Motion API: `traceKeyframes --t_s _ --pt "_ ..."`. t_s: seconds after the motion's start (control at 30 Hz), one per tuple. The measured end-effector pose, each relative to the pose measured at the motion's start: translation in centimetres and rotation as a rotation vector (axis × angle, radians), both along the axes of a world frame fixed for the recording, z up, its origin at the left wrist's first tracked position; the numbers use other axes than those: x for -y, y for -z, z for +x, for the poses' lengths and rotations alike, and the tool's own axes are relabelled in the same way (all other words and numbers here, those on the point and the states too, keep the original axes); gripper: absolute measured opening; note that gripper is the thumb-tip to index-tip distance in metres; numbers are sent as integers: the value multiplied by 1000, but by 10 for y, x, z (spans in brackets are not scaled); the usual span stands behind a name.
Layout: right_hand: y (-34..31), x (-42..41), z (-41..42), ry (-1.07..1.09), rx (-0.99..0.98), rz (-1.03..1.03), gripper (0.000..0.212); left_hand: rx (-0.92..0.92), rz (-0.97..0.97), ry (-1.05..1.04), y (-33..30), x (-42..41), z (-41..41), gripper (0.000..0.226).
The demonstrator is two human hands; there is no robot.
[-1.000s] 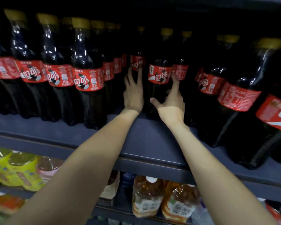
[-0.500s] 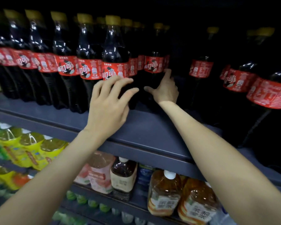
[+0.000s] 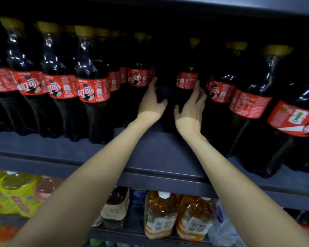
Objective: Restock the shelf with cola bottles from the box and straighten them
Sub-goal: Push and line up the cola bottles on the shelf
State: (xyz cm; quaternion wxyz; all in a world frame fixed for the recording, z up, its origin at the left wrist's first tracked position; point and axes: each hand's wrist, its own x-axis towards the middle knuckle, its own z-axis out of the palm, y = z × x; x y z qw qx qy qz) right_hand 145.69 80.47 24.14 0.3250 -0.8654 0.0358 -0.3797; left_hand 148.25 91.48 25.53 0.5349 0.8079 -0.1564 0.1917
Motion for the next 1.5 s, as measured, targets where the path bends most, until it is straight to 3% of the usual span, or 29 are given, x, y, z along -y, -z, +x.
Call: traceKeyframes --t_s 0.1,0.17,0.37,0.47,0.63,0.87,1.0,1.13,1.2,1.27,1.37,1.5 --pt "0 -2 12 -76 -153 88 98 -250 -201 223 -6 24 22 64" --pt "-4 -1 15 -104 -145 108 102 -285 -237 299 -8 34 25 56" --pt "-5 0 -9 -288 -14 239 97 61 122 84 6 -6 -33 47" --pt "-5 -17 -26 -437 57 289 92 150 199 1 8 -36 -68 48" --pt "-7 -61 -30 -516 90 275 87 135 127 -201 15 -57 -96 52" --pt "-3 -85 -15 -563 7 289 82 -90 -227 -93 17 -57 -87 52" --pt "-3 -87 -9 -542 -19 276 88 -115 -256 -128 21 -54 -82 52" --pt "-13 -73 -24 -463 -126 71 90 -158 -262 -110 22 -52 -90 53" --pt "-21 -54 -50 -440 -128 -17 77 -181 -227 -156 19 -47 -103 54" --pt "-25 -28 -86 -418 -104 -36 55 -74 -171 -198 17 -35 -122 47" --pt "-26 15 -145 -301 30 54 29 88 -119 -73 10 -4 -139 40" --pt "-17 62 -191 101 374 16 23 -49 -127 229 -6 48 -137 51"
